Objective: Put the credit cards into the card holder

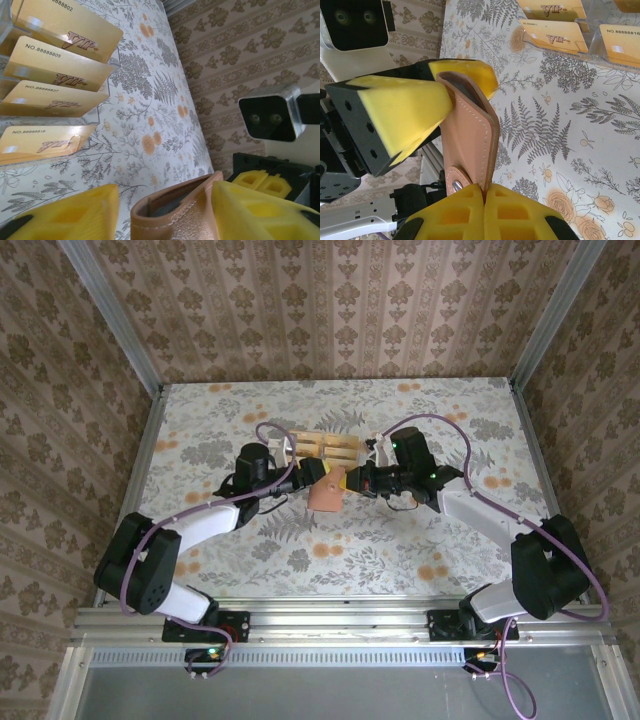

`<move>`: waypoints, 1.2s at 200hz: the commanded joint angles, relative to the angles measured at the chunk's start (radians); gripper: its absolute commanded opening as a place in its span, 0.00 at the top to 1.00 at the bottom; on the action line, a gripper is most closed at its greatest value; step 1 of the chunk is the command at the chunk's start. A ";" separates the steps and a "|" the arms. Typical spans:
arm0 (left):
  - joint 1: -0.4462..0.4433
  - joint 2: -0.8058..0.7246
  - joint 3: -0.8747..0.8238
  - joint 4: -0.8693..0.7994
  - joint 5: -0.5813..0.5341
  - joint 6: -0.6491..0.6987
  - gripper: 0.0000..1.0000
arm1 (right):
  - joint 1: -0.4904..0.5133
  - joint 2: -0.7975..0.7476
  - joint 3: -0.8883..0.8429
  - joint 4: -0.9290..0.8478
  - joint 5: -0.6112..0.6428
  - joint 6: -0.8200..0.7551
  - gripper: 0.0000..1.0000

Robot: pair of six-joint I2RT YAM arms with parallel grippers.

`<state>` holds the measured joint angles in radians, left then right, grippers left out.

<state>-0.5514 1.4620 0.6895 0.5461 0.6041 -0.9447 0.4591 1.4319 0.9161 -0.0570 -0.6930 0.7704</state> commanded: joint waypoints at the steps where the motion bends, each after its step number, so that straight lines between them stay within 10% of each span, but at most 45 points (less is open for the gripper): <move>1: -0.005 -0.011 -0.011 0.055 0.019 -0.010 0.60 | 0.006 0.017 0.030 0.010 -0.029 0.009 1.00; 29: -0.005 -0.032 -0.022 0.058 0.001 -0.013 1.00 | 0.004 0.024 0.038 -0.005 -0.023 0.004 0.90; 69: -0.025 -0.086 -0.043 0.023 -0.109 -0.012 1.00 | 0.011 -0.072 0.070 -0.180 0.173 -0.058 0.52; 155: -0.134 -0.187 -0.007 -0.166 -0.434 0.044 1.00 | 0.240 -0.150 0.147 -0.374 0.685 -0.110 0.48; 240: -0.154 -0.192 0.005 -0.161 -0.472 0.016 1.00 | 0.357 0.024 0.271 -0.384 0.787 -0.143 0.46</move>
<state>-0.6956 1.2984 0.6579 0.3840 0.1555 -0.9203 0.7990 1.4067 1.1469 -0.4232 0.0345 0.6487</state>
